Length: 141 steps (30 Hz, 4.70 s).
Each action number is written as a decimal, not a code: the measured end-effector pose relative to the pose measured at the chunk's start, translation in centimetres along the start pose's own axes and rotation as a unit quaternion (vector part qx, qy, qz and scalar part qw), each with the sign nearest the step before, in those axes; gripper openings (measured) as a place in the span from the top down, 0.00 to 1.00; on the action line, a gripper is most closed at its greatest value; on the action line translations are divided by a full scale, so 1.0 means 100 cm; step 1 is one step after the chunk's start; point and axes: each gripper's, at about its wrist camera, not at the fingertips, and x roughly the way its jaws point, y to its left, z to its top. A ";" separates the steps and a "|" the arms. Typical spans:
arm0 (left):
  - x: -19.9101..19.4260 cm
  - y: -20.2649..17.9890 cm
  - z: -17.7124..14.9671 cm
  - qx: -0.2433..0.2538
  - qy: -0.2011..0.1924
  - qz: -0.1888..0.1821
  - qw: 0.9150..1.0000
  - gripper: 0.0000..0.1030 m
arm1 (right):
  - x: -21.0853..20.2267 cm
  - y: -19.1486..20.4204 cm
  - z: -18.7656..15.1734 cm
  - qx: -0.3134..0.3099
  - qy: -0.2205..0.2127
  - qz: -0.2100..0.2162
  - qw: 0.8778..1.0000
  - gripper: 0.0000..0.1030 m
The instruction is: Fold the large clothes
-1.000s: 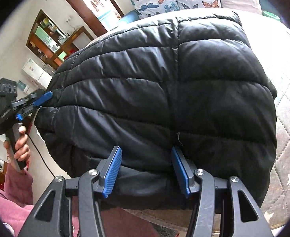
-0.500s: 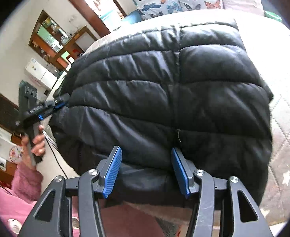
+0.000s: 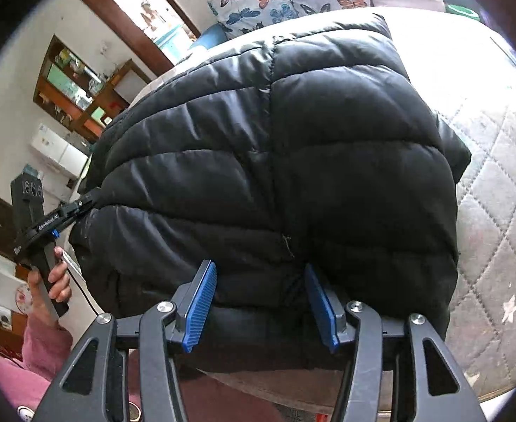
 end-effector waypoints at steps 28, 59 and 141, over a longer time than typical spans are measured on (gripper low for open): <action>0.004 -0.012 0.009 0.007 0.003 0.021 1.000 0.76 | 0.013 0.027 0.003 -0.036 0.010 -0.023 0.999 0.32; 0.006 -0.030 0.015 0.050 0.016 0.058 0.997 0.74 | -0.026 0.033 0.026 -0.036 -0.003 -0.014 0.999 0.20; 0.059 0.091 0.116 -0.071 0.180 -0.087 0.977 0.24 | 0.018 -0.097 0.077 0.151 0.026 0.069 0.986 0.00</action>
